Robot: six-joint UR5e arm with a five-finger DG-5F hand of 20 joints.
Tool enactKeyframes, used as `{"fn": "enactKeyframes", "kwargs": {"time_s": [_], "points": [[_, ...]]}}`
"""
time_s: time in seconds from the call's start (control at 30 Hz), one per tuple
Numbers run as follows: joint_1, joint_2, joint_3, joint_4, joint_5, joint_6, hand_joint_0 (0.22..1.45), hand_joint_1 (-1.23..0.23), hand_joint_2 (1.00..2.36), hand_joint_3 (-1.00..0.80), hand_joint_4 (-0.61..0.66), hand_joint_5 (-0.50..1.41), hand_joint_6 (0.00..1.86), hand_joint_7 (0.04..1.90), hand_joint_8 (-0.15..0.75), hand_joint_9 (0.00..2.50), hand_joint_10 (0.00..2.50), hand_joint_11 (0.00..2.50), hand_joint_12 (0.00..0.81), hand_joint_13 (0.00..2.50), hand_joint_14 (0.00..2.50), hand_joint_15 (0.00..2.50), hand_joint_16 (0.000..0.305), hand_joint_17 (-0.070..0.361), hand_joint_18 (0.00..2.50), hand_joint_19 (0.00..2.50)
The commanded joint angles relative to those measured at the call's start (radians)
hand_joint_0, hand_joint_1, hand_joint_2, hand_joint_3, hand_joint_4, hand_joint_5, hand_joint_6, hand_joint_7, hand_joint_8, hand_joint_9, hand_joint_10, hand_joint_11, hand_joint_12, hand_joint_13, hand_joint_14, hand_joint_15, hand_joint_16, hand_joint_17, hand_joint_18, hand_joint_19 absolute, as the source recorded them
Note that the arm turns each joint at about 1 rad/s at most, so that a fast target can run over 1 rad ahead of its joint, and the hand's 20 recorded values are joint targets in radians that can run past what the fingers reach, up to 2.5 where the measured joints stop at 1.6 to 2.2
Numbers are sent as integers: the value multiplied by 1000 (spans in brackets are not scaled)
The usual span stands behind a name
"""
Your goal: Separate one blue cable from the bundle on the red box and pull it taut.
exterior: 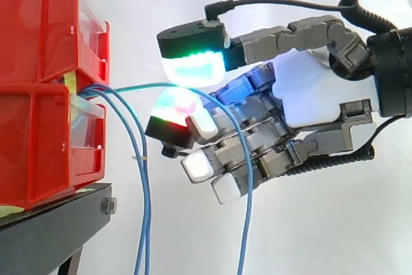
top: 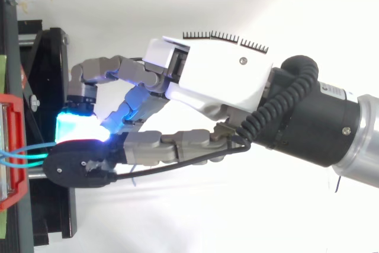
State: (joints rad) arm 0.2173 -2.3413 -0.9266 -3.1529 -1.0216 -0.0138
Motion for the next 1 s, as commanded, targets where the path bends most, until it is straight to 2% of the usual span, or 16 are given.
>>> {"fn": "enactKeyframes", "kwargs": {"time_s": [0.0,0.2,0.33,0.57,0.73,0.83,0.9,0.93,0.97], "points": [[-1,0,0,-1,0,0,678,-703,1011,169,298,-56,580,1371,387,767,11,635,485,837,9,342,60,135,826,460],[-1,-1,0,-10,-8,0,678,-702,1010,172,298,-56,580,1370,389,773,12,627,484,819,11,336,60,135,813,454],[-6,13,-1,-18,-26,9,678,-703,1010,173,293,-55,581,1367,388,767,12,599,480,793,8,306,60,135,795,438],[-13,33,-3,-79,-74,34,678,-702,1009,172,294,-55,581,1374,386,756,10,574,480,771,8,280,60,135,785,421],[-15,43,-8,-84,-74,38,679,-702,1008,171,294,-55,582,1370,387,746,10,557,476,741,7,260,60,135,760,402],[-15,86,-84,-79,-72,43,679,-702,1008,171,295,-55,582,1369,384,741,10,550,474,733,7,258,59,134,744,394],[-12,142,-189,8,-54,54,679,-701,1008,170,295,-55,582,1369,387,741,10,545,474,727,7,251,60,134,738,394],[-12,142,-189,8,-54,54,679,-701,1008,170,295,-55,582,1368,387,741,10,545,473,726,7,251,60,134,738,403],[-10,169,-251,82,-29,54,679,-701,1008,170,292,-55,583,1367,387,739,12,551,473,723,7,254,60,134,735,404]]}}
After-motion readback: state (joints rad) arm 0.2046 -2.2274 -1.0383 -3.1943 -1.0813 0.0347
